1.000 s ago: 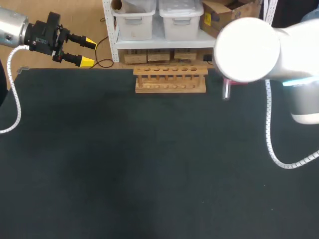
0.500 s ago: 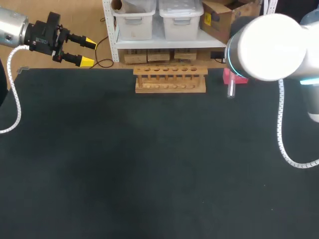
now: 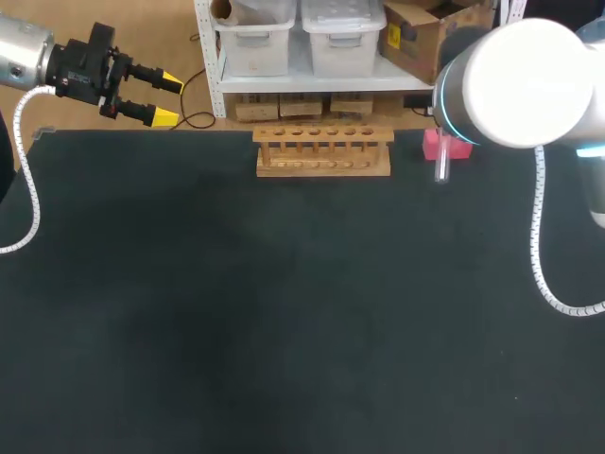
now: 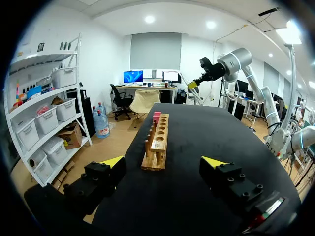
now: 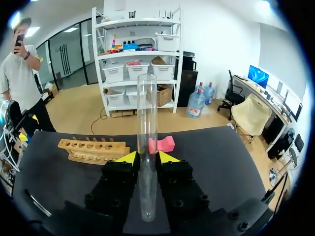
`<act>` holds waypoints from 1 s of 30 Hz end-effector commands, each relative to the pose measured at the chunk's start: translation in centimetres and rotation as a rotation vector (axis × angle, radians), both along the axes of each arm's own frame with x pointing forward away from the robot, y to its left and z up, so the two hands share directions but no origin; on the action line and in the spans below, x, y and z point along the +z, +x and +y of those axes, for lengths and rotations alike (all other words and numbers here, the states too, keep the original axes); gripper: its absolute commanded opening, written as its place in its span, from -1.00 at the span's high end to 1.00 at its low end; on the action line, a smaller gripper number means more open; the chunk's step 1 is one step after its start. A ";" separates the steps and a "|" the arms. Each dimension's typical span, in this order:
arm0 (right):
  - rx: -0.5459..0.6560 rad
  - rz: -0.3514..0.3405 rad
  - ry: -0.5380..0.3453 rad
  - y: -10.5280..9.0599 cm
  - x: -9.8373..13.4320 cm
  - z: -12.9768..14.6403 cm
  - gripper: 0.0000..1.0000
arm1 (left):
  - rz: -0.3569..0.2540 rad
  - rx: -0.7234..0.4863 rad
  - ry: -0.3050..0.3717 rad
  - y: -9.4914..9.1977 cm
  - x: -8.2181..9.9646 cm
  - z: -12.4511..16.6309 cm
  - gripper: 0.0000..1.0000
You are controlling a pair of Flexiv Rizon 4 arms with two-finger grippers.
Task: Grasp the test tube, adjust it, and insert it.
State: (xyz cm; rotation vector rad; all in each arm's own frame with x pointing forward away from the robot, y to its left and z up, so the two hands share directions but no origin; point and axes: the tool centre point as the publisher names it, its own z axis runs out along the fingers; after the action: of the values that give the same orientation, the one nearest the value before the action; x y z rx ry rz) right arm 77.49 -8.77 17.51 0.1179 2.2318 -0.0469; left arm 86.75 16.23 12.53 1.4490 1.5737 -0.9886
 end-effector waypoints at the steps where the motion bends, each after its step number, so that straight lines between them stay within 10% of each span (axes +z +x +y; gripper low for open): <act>1: 0.002 -0.005 0.001 -0.1 0.0 -0.1 1.00 | 0.000 -0.003 0.001 0.2 0.0 0.0 -1.00; 21: 0.002 -0.005 0.001 -0.1 0.0 -0.1 1.00 | 0.000 -0.003 0.001 0.2 0.0 0.0 -1.00; 30: 0.077 -0.185 0.092 1.9 1.5 2.9 1.00 | 0.000 -0.003 0.001 0.2 0.0 0.0 -1.00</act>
State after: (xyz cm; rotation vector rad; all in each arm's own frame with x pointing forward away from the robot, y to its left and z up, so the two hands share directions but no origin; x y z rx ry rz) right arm 78.61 -6.10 19.73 0.0943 2.1274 0.0567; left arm 86.75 16.23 12.53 1.4490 1.5736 -0.9886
